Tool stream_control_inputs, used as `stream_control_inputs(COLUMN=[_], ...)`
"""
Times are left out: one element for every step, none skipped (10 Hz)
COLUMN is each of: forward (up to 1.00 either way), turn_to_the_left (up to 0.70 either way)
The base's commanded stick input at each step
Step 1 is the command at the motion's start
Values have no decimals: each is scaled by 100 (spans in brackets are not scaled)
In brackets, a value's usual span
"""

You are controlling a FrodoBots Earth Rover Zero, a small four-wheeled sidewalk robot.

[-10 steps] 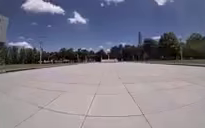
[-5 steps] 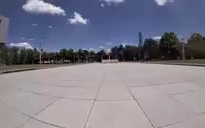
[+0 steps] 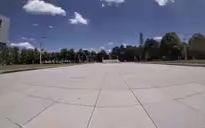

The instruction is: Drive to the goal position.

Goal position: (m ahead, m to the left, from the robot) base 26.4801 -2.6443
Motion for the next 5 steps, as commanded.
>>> stream_control_inputs(forward=[50, 50, 50, 50, 50], turn_to_the_left=[0, 0, 0, 0, 0])
